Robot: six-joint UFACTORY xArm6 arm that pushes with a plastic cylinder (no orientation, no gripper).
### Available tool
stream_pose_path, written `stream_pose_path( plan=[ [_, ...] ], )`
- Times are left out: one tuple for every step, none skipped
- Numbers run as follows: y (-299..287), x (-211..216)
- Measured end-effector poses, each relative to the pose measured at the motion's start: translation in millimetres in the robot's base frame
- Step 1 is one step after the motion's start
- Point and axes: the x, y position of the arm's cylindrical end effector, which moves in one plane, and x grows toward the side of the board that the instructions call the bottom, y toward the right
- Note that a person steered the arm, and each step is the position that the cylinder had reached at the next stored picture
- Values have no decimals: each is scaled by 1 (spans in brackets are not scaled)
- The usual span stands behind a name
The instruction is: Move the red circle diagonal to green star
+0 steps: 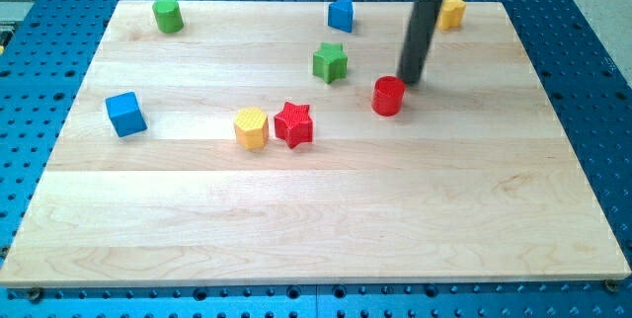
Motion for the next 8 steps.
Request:
stream_pose_path(
  plan=[
    [-40,44],
    [-15,66],
    [-48,74],
    [-26,81],
    [6,108],
    [3,121],
    [-16,159],
    [27,171]
  ],
)
